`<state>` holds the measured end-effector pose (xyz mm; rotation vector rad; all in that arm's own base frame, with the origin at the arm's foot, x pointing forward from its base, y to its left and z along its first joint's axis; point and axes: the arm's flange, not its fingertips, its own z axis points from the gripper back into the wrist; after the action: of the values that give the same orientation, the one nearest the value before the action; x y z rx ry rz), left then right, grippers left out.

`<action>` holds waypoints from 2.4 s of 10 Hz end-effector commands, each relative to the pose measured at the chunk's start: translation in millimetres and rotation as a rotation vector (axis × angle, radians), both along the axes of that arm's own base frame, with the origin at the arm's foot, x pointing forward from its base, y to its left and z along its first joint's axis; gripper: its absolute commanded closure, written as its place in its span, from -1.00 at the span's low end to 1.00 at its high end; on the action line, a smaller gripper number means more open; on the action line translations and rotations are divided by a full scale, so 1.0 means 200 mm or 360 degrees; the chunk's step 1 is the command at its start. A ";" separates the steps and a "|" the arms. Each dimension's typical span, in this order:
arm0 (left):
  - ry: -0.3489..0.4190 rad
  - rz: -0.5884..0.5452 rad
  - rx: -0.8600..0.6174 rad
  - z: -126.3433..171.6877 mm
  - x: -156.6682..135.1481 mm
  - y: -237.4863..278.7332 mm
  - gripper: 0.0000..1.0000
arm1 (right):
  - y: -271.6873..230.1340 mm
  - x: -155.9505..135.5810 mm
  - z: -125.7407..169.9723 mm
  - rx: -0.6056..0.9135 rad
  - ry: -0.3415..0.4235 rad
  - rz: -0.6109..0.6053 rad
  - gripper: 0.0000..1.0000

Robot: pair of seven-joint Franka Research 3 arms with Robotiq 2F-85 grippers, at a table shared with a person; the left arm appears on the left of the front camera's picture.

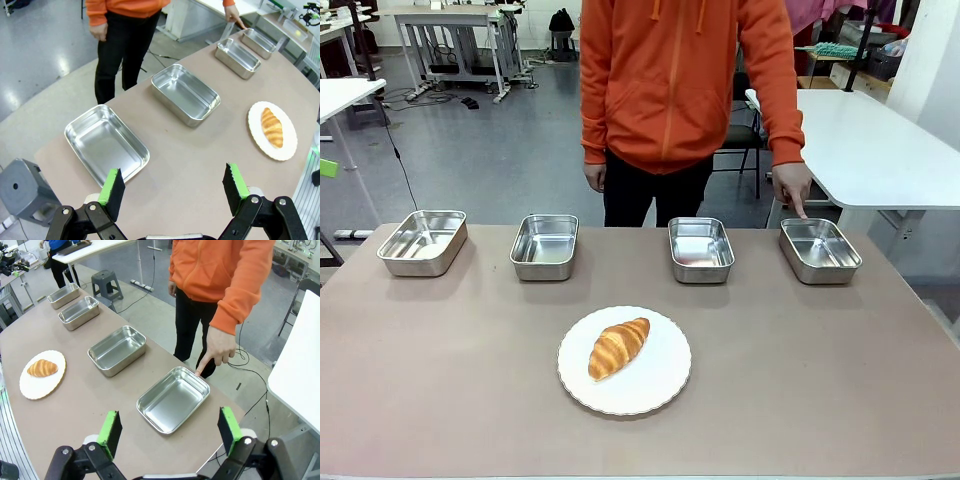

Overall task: Place the bread in the container.
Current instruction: Place the Butter Roll into the Airtight Container indicated by the human.

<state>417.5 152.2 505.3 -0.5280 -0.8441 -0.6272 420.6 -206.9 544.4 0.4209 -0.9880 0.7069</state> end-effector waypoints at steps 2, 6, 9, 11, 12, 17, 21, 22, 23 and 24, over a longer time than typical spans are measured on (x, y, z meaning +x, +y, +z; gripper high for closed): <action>-0.0014 0.0003 -0.0019 0.00 0.00 0.01 -1.00 | 0.00 0.00 0.00 0.0000 0.0000 0.0000 -1.00; -0.0014 0.0003 -0.0019 0.00 0.00 0.01 -1.00 | 0.51 -0.08 0.10 -0.0261 0.0308 -0.0183 -1.00; -0.0014 0.0003 -0.0019 0.00 0.00 0.01 -1.00 | 1.15 -0.24 0.12 -0.0446 0.0592 -0.0321 -1.00; -0.0014 0.0003 -0.0019 0.00 0.00 0.01 -1.00 | 1.53 -0.37 0.11 -0.0410 0.0796 -0.0455 -1.00; -0.0014 0.0003 -0.0019 0.00 0.00 0.01 -1.00 | 1.66 -0.42 0.09 -0.0360 0.0889 -0.0400 -1.00; -0.0014 0.0003 -0.0019 0.00 0.00 0.01 -1.00 | 1.73 -0.46 0.04 -0.0397 0.0881 -0.0456 -1.00; -0.0014 0.0003 -0.0019 0.00 0.00 0.01 -1.00 | 2.00 -0.47 0.01 -0.0394 0.1092 -0.0676 -1.00; -0.0014 0.0003 -0.0019 0.00 0.00 0.01 -1.00 | 2.19 -0.51 -0.02 -0.0322 0.1224 -0.0810 -1.00; -0.0014 0.0003 -0.0019 0.00 0.00 0.01 -1.00 | 2.37 -0.56 -0.07 -0.0283 0.1342 -0.0989 -1.00; -0.0014 0.0003 -0.0019 0.00 0.00 0.01 -1.00 | 2.53 -0.60 -0.15 -0.0244 0.1525 -0.1185 -1.00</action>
<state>418.0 152.9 505.4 -0.5275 -0.8443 -0.6261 305.8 235.2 521.1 0.1908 -0.2596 0.1459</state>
